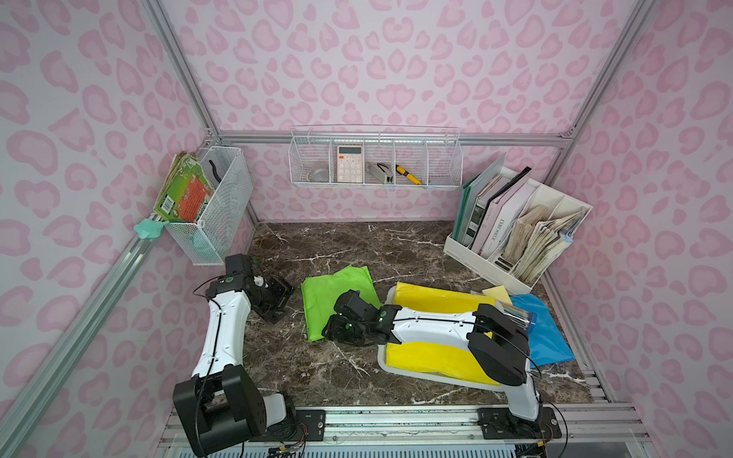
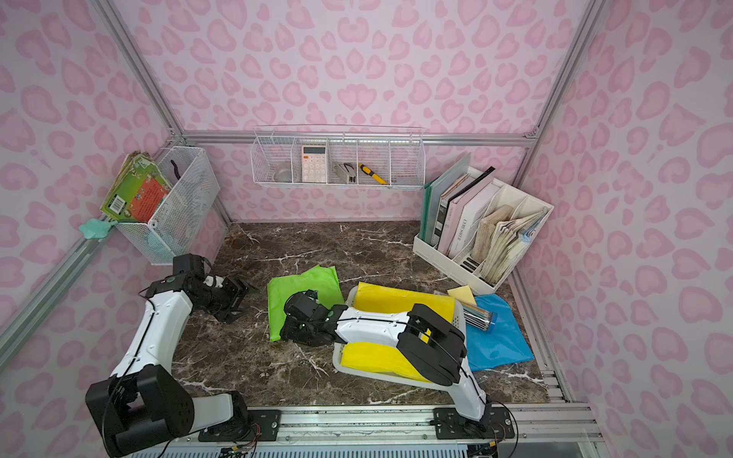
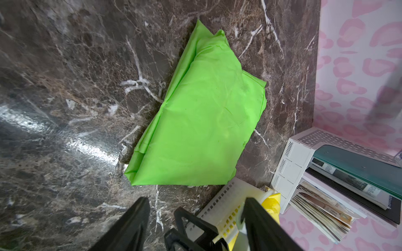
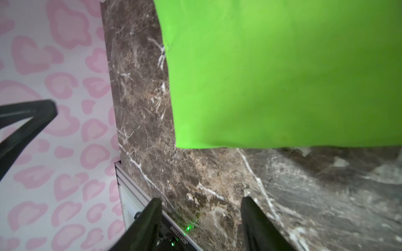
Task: Put the folded raincoat in the basket
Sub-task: Pick up the raincoat from the center of the board.
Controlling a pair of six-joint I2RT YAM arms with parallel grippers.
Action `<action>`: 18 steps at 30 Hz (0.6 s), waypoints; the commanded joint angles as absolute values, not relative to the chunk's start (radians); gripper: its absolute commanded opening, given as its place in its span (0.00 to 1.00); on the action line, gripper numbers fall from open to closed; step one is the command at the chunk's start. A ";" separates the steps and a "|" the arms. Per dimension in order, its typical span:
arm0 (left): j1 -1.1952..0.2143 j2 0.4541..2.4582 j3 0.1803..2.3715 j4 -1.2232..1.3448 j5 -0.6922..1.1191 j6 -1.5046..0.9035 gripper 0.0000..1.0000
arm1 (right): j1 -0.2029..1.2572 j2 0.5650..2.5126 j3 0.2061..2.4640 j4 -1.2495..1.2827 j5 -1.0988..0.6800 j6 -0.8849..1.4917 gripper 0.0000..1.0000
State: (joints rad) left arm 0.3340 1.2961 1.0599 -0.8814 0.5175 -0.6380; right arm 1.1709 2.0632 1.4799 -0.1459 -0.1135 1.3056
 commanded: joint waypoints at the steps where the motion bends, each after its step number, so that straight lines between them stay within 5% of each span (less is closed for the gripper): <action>1: 0.339 1.289 1.062 -0.913 0.523 -0.594 0.74 | 1.167 2.105 1.528 -0.170 -0.058 1.373 0.62; 18: 0.348 1.302 1.019 -0.885 0.566 -0.551 0.74 | 1.114 2.194 1.610 -0.315 0.045 1.438 0.63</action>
State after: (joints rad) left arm 0.3458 1.2984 1.0256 -0.8845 0.5461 -0.5720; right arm 1.1244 2.1818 1.5921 -0.2695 0.0036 1.4284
